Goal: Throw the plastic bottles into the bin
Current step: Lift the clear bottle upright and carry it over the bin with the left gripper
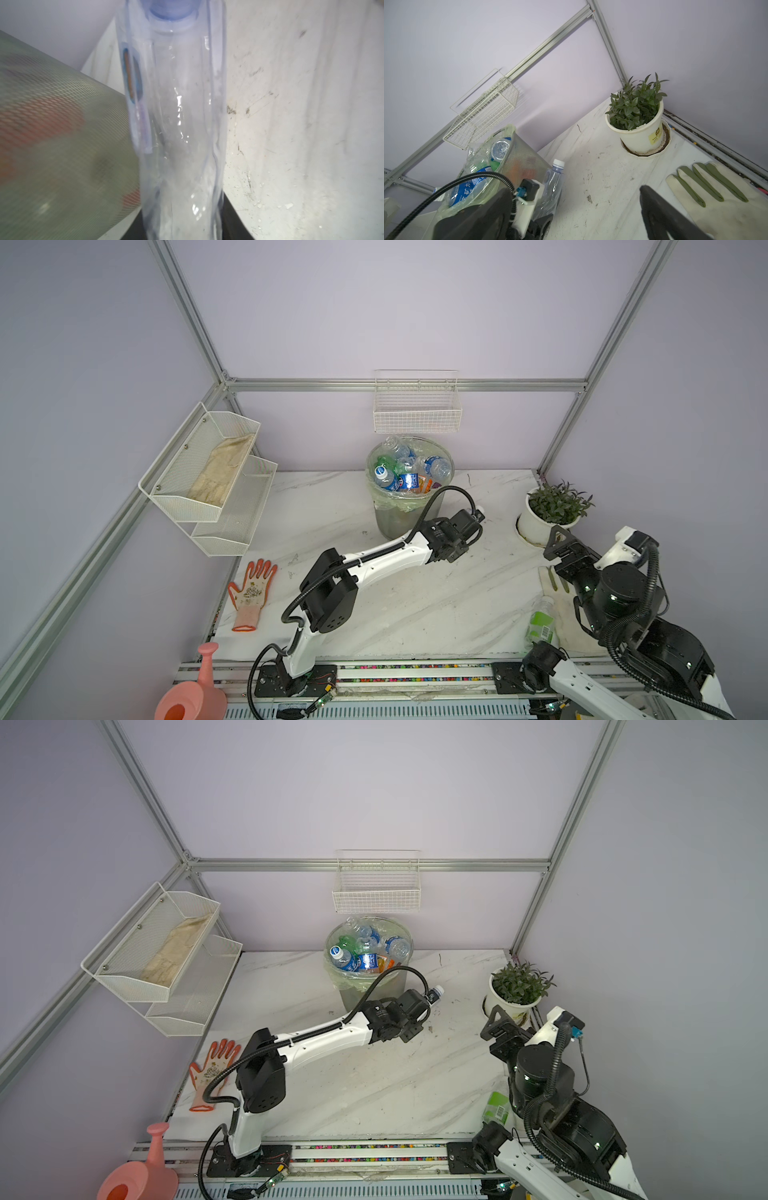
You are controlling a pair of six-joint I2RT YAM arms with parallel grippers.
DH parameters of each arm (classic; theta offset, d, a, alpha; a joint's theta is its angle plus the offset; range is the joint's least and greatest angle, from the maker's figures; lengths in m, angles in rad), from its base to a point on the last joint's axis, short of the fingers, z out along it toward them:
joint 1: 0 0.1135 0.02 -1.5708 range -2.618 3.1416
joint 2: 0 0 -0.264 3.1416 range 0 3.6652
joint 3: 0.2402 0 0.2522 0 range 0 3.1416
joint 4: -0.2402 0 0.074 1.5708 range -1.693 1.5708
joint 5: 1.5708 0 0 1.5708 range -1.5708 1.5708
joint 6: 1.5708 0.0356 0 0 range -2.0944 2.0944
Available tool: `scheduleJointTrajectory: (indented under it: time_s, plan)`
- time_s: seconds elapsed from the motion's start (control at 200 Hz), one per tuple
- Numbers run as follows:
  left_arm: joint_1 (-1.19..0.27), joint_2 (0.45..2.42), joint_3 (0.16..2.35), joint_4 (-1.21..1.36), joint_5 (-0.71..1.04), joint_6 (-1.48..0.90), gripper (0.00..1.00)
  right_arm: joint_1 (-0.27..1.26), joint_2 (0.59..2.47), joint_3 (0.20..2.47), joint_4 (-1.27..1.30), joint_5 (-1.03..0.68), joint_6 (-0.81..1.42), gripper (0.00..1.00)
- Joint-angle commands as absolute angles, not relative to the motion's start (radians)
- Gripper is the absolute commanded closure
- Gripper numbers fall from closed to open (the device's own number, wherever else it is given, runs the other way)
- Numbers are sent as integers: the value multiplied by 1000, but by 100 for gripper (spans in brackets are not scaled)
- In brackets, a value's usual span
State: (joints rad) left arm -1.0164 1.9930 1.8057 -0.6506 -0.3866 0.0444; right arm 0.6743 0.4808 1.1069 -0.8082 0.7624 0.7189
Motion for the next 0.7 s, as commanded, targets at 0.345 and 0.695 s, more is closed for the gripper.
scheduleJointTrajectory:
  time_s: [0.345,0.695]
  plan:
    - [-1072,1598,1751,-432,-402,149,68,672,439,1123,-878,824,764,3]
    - [-1037,1345,1623,-248,-394,121,71,672,480,1095,-879,774,770,3]
